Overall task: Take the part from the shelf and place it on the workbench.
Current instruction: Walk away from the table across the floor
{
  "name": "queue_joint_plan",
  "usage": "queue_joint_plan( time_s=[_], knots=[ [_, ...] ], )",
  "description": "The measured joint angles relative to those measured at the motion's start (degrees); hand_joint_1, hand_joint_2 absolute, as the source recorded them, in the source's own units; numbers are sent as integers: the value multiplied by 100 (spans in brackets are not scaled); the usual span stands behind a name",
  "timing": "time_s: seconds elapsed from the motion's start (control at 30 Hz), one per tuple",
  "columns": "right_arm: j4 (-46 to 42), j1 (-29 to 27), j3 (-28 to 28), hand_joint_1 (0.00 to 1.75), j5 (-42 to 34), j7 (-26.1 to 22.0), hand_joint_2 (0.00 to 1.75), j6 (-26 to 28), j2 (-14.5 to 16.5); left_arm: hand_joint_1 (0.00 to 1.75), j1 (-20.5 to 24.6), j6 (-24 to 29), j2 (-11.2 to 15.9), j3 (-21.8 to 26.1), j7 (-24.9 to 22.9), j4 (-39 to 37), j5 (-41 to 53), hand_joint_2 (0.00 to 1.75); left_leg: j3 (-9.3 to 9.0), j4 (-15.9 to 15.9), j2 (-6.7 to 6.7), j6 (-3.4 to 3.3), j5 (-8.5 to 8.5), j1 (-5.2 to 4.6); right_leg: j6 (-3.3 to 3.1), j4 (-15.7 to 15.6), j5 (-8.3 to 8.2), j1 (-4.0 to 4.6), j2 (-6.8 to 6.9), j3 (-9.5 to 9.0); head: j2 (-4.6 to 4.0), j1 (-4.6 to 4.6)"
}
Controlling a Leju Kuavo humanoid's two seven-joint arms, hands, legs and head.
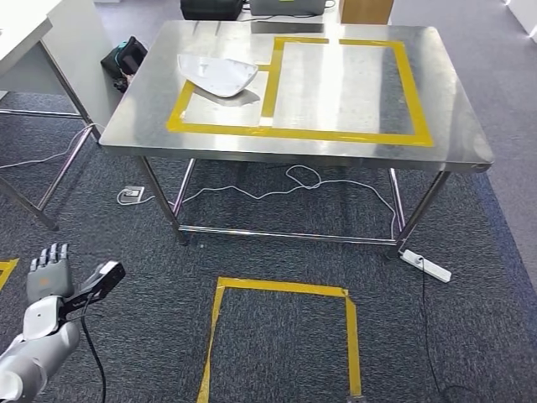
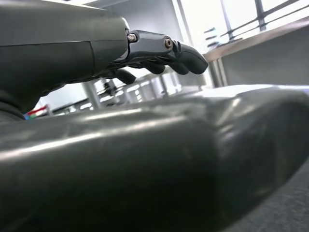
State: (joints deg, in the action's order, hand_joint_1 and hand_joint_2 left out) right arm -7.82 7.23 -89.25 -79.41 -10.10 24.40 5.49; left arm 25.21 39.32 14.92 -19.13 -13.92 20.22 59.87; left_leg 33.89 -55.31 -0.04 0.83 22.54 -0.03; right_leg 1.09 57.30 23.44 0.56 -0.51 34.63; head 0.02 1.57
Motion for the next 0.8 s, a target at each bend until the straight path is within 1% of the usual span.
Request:
queue_joint_plan(
  time_s=[0.1, 0.17, 0.27, 0.47, 0.57, 0.67, 0.73, 0.8],
  knots=[
    [-1, -24, 10, 0, -27, -27, 0, 3, 0, 0, -445, 47, -49, 500, 42, 99, 140, 0, 7, -2, 3, -7, -4, -7, 7, -1, -6, -8, -5, 10, 0, 0],
    [-1, -36, 30, 0, -42, -65, 0, 8, 0, 0, -780, 50, -121, 976, 156, 224, 387, 0, 12, -2, 5, -10, -5, -12, 9, -2, -7, -12, -6, 15, 0, -1],
    [0, -49, 91, 0, -61, -97, 0, 31, 0, 0, -1257, 59, -319, 1899, 414, 446, 874, 0, 20, -2, 6, -16, -6, -17, 13, -2, -9, -17, -5, 22, 0, 0],
    [1, -104, 199, 0, -82, -152, 0, 137, 13, 0, -2035, 68, -894, 4010, 1014, 963, 1840, 0, 33, -3, 5, -20, -4, -21, 15, -3, -10, -19, -5, 31, 0, 1],
    [4, -132, 243, 0, -88, -154, 0, 202, 41, 0, -2343, 71, -1168, 5006, 1163, 1168, 2304, 0, 38, -3, 5, -23, -4, -21, 16, -3, -10, -20, -4, 34, 0, 0],
    [7, -143, 276, 0, -92, -149, 0, 258, 74, 0, -2541, 72, -1415, 5858, 1211, 1264, 2465, 0, 41, -3, 5, -26, -7, -21, 16, -3, -10, -20, -1, 37, 0, 0],
    [8, -144, 285, 0, -95, -145, 0, 285, 90, 0, -2613, 72, -1554, 6309, 1206, 1310, 2482, 0, 43, -3, 4, -30, -9, -21, 17, -3, -10, -20, 2, 38, 0, -1],
    [8, -144, 288, 0, -97, -142, 0, 297, 99, 0, -2662, 72, -1661, 6629, 1196, 1354, 2487, 0, 45, -3, 3, -32, -12, -21, 20, -3, -12, -20, 5, 38, 0, -1]
  ],
)
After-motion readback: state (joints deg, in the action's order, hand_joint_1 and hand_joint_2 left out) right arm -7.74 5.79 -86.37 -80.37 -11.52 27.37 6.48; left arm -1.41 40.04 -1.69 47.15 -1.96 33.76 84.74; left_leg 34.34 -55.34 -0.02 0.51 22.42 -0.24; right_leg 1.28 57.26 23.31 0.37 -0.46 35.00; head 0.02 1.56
